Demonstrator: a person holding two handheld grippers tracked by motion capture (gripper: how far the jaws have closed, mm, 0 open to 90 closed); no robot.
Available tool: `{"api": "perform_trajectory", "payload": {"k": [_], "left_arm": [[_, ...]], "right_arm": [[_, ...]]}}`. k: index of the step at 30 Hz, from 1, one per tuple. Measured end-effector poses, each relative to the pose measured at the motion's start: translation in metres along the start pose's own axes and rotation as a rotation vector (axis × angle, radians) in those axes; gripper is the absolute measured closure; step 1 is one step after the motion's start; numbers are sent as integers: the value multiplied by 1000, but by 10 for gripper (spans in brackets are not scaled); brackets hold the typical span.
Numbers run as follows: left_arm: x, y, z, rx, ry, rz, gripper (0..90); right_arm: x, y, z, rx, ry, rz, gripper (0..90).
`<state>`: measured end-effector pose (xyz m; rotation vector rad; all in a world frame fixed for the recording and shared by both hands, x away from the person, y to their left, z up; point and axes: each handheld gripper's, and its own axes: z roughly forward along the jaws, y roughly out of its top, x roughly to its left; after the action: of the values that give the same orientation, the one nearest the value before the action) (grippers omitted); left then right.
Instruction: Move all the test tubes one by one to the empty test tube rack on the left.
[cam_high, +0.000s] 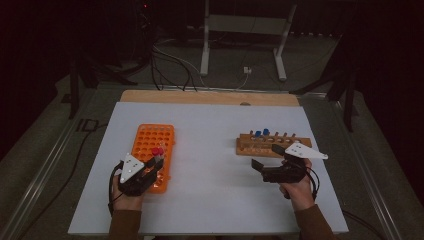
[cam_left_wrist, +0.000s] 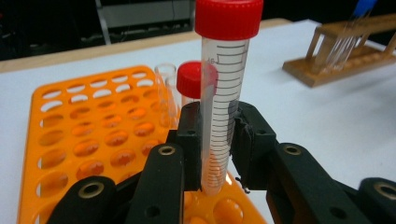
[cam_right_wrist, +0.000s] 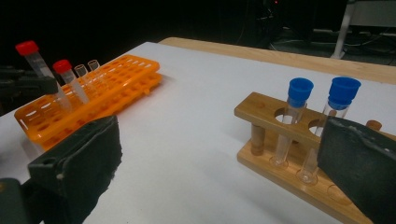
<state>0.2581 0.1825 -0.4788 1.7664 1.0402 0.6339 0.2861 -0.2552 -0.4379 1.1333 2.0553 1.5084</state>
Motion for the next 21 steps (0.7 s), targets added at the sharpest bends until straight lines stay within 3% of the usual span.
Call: {"api": "perform_trajectory", "payload": {"k": [11,21], "left_arm": [[-3,-5,13,154,31,16,752],[-6,-6,16,197,47,12,756]], "right_arm": [[0,-1,1,6,-1,3,0],[0,-2,2,11,-2,1,0]]}}
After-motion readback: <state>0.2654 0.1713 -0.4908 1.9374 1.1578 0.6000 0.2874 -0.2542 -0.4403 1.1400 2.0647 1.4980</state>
